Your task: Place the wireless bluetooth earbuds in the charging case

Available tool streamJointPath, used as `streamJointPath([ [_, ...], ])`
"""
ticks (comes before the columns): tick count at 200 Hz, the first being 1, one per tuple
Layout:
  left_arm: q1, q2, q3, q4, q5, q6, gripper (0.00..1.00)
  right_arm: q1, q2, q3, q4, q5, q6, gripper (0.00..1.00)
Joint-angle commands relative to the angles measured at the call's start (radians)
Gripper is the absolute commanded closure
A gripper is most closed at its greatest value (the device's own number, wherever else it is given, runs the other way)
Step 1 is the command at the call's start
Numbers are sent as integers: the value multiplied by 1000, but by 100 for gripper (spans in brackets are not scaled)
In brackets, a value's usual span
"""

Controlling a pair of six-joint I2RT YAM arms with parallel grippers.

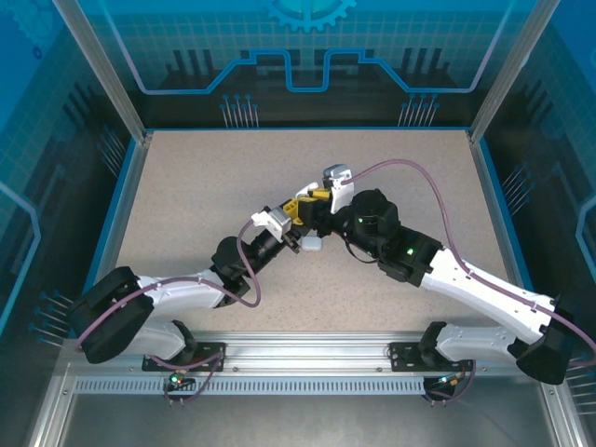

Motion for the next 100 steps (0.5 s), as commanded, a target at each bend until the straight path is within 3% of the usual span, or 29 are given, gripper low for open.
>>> streamJointPath([
  [1,-9,-1,28,55,-18,2,100,13,-21,-8,-8,31,-1,63],
  [100,-10,5,20,32,-19,11,100,5,-71,16,-33,32,-27,56],
])
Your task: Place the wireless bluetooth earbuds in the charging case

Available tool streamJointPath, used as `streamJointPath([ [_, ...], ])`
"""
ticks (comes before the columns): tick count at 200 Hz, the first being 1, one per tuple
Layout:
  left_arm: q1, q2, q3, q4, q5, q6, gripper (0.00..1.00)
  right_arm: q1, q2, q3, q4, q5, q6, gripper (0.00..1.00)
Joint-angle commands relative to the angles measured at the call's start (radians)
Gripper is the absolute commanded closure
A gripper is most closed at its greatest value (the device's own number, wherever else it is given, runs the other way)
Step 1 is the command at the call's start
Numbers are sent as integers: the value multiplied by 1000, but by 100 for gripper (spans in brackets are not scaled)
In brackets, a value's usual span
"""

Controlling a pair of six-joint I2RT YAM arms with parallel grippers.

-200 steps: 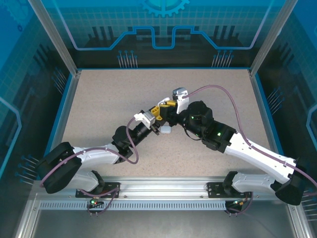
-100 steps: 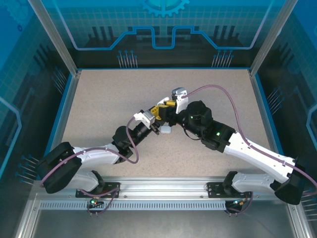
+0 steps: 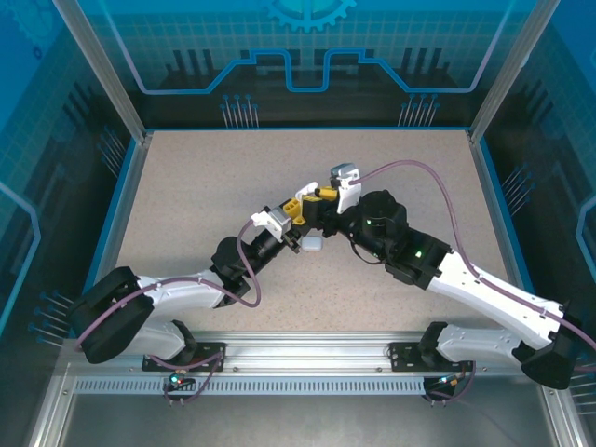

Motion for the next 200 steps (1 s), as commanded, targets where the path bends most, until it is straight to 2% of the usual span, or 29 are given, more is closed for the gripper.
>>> streamJointPath([
  [1,-9,6,21,32,-13,12,99,5,-25,17,-11,11,-22,55],
  [30,-9,5,12,28,-11,15,99,-2,-43,65,-64,-9,-38,49],
  [58,-9,-14,-1,4,10,14,98,-47,-62,132,-187,-69,-37,34],
  [80,-7,-53,-4,-57,40,-8,97,-137,-75,171,-285,-187,-39,19],
  [101,-7,-91,-7,-107,68,-21,97,-248,-88,161,-321,-376,-48,0],
  [138,10,-156,-17,-158,182,-73,96,-411,-67,121,-303,-716,-20,0],
  [169,77,-173,-19,-143,329,-210,96,-452,-19,67,-133,-983,73,0],
  [179,88,-172,-22,-128,350,-234,97,-447,-1,57,-77,-1032,99,0],
  [200,93,-164,-14,-128,370,-241,97,-422,37,68,-71,-1043,96,0],
])
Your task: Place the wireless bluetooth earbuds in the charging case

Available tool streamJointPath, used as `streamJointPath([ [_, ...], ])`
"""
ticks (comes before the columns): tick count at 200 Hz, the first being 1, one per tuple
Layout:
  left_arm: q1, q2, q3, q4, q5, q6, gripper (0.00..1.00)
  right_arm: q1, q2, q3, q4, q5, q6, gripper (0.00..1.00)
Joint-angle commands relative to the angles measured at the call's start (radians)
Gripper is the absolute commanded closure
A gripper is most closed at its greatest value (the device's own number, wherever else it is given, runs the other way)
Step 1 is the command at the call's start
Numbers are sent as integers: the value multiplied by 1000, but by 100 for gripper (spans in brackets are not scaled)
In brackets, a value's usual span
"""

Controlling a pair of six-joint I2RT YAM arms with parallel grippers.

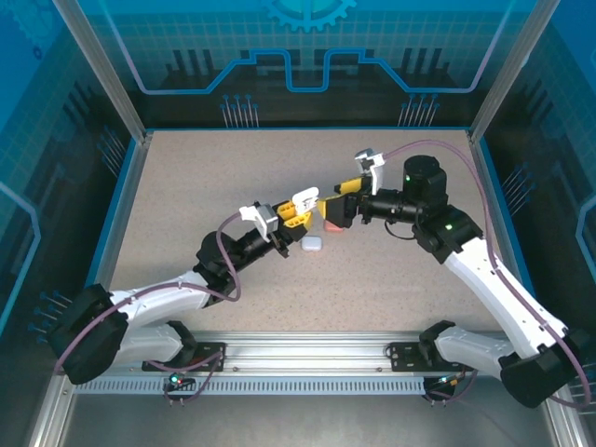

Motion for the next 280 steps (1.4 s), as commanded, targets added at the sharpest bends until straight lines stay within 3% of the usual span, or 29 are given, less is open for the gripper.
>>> streamJointPath([
  [1,9,-8,-10,28,90,-69,97,18,29,3,90,-152,41,0],
  [60,11,26,9,25,100,-78,97,64,107,83,93,-206,24,3],
  [95,14,28,11,9,89,-77,97,64,78,122,28,-169,-36,12],
  [135,15,30,13,-4,85,-76,97,61,44,145,-57,-119,-85,12],
  [159,18,21,3,-23,75,-82,97,61,20,175,-206,49,-157,10],
  [182,19,-9,-34,-100,40,-129,98,61,-11,159,-367,392,-189,0],
  [204,19,-50,-86,-207,2,-216,97,50,-19,79,-457,635,-174,0],
  [255,19,-145,-139,-674,-37,-514,99,19,-47,-179,-363,652,-80,0],
  [280,19,-143,-150,-785,-17,-640,99,12,-49,-216,-339,640,-67,0],
])
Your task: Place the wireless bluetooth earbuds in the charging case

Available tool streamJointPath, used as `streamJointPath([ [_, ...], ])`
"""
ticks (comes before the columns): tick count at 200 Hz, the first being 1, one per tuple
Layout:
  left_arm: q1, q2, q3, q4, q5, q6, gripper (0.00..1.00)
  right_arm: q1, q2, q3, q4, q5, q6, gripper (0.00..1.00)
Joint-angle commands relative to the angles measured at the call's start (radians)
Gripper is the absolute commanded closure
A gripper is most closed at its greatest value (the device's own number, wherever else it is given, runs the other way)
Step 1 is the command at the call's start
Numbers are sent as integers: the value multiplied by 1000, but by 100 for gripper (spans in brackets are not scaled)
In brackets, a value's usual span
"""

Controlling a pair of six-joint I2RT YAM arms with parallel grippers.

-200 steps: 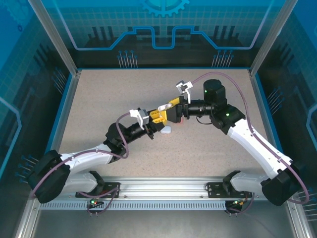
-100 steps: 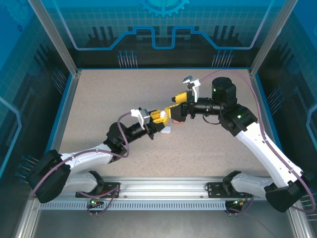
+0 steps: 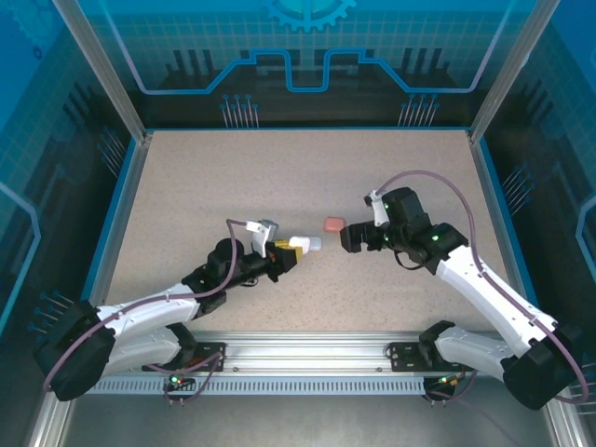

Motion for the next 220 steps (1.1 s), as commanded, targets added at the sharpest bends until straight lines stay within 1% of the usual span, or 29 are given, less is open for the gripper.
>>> streamJointPath([
  [1,5,-17,-18,-198,-6,-194,99,-13,-20,-13,32,23,33,0],
  [28,6,18,-23,-197,-5,-317,97,-14,-19,-8,32,10,26,0],
  [45,6,77,-7,-181,26,-386,95,-14,-26,-10,34,8,26,0],
  [73,3,216,-4,-71,64,-503,95,-15,-38,-17,37,12,27,0],
  [105,-7,353,14,23,63,-544,95,-19,-41,-22,34,9,21,0],
  [128,-17,413,17,61,52,-561,95,-21,-42,-22,20,10,8,0],
  [136,-20,428,17,61,48,-563,92,-24,-41,-22,19,7,4,0],
  [147,-19,443,18,55,46,-563,84,-30,-42,-22,21,1,3,0],
  [155,-19,448,17,48,44,-562,77,-33,-44,-21,24,-3,3,0],
  [169,-21,440,16,19,29,-557,60,-41,-47,-22,28,-7,1,0],
  [180,-21,416,14,-29,6,-544,52,-49,-50,-22,24,-8,-4,0],
  [190,-21,383,17,-90,-19,-522,50,-60,-55,-22,15,-1,-13,0],
  [210,-19,294,34,-236,-83,-459,48,-88,-67,-12,-11,5,-42,0],
  [220,-17,244,46,-307,-112,-426,45,-107,-73,-4,-24,7,-55,0],
])
